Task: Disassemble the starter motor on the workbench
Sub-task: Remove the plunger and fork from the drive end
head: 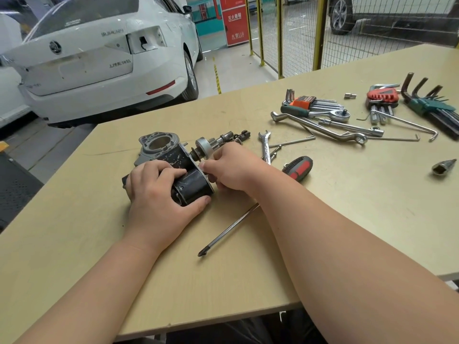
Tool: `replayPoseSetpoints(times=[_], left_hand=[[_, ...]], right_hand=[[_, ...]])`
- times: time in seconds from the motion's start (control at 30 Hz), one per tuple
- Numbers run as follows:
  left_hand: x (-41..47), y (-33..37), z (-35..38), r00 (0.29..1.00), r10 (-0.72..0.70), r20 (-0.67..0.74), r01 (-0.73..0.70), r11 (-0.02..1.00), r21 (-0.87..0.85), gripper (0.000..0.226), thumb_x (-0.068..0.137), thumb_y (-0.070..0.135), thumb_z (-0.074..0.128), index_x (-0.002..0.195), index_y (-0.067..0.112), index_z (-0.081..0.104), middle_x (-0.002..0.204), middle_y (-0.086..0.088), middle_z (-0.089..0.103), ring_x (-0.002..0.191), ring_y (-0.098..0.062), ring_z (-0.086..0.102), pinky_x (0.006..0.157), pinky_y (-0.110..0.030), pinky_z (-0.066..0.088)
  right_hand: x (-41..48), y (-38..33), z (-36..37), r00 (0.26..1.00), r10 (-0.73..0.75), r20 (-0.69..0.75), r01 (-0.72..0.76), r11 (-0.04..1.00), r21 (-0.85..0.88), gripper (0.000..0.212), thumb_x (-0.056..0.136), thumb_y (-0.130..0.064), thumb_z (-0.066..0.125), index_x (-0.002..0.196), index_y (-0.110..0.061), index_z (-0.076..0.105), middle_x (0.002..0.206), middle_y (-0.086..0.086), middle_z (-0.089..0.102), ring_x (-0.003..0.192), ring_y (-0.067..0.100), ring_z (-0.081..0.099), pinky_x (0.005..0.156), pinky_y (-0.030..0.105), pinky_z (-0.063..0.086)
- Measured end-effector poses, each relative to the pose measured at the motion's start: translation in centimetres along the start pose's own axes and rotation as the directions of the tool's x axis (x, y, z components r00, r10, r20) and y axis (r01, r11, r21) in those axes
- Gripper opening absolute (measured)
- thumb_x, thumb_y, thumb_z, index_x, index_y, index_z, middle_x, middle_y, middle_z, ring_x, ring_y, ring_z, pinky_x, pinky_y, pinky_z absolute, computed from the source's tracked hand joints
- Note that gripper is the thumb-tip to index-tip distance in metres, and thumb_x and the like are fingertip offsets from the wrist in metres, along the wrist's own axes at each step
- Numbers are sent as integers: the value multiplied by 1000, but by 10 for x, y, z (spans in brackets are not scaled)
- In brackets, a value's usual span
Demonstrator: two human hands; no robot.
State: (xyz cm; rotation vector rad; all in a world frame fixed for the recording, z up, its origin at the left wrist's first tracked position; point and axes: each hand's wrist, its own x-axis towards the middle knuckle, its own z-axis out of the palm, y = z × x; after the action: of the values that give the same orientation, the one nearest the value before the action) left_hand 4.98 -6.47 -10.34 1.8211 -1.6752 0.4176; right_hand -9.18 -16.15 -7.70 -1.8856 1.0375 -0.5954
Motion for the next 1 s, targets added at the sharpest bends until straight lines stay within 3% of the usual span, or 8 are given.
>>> replayPoseSetpoints(times=[0.1, 0.23, 0.37, 0.5, 0.63, 0.8, 0.9, 1.0], left_hand=[[-1, 0, -1, 1000, -2, 3, 2, 1000, -1, 69, 59, 69, 59, 103, 17, 70, 106, -1, 51, 107, -23, 37, 94, -27, 22], [0, 0, -3, 1000, -7, 23, 7, 1000, -13, 69, 60, 70, 58, 108, 21, 69, 107, 3, 50, 111, -20, 34, 96, -26, 19], [4, -8, -8, 997, 8, 72, -6, 999, -38, 69, 58, 71, 58, 109, 26, 69, 108, 8, 47, 113, -19, 34, 97, -25, 18], [10, -31, -17, 991, 23, 135, -14, 998, -66, 68, 57, 70, 62, 113, 32, 67, 110, 12, 44, 112, -13, 32, 106, -36, 21], [9, -41, -17, 991, -46, 128, 56, 995, -81, 62, 58, 59, 68, 116, 38, 63, 114, 17, 40, 123, -14, 27, 107, -31, 18], [5, -28, -9, 988, -122, 98, 130, 988, -79, 69, 53, 76, 55, 112, 40, 58, 114, 18, 33, 113, -4, 20, 102, -28, 18], [5, -16, 1, 977, -209, 47, 212, 974, -77, 61, 60, 74, 62, 108, 37, 53, 111, 17, 28, 107, -1, 18, 97, -25, 18], [5, -13, 7, 975, -222, 14, 222, 971, -82, 52, 70, 52, 71, 113, 28, 55, 109, 16, 28, 107, -3, 21, 91, -17, 17]], right_hand=[[3, 0, -7, 1000, 19, -24, -18, 999, 41, 30, 89, -29, 55, 69, -10, 65, 61, 6, 63, 48, 18, 53, 53, 25, 45], [27, 12, -42, 899, 112, -424, -159, 984, -76, 25, 88, -15, 47, 102, -7, 66, 94, 11, 67, 83, 28, 60, 67, 28, 44], [42, 9, -49, 984, 40, -174, -114, 891, -439, 40, 90, -9, 45, 129, -14, 53, 126, 8, 58, 110, 27, 56, 86, 32, 48], [43, 5, -55, 995, -90, -36, 51, 800, -597, 26, 88, -11, 48, 105, -13, 69, 93, 9, 66, 79, 25, 56, 52, 24, 38], [39, 11, -66, 997, -72, 32, 75, 739, -669, 25, 91, -29, 55, 97, -9, 69, 88, 12, 68, 76, 27, 60, 54, 24, 40], [31, 22, -73, 998, -63, 21, 60, 702, -709, 24, 94, -28, 47, 96, -12, 66, 90, 10, 67, 71, 23, 55, 56, 28, 41], [20, 27, -79, 978, -184, -100, 81, 774, -628, 20, 89, -22, 49, 88, -12, 65, 79, 6, 66, 75, 24, 62, 64, 33, 51], [8, 20, -95, 936, -283, -209, 164, 876, -453, 15, 84, -19, 51, 73, -18, 62, 57, -3, 62, 58, 12, 61, 51, 25, 43]])
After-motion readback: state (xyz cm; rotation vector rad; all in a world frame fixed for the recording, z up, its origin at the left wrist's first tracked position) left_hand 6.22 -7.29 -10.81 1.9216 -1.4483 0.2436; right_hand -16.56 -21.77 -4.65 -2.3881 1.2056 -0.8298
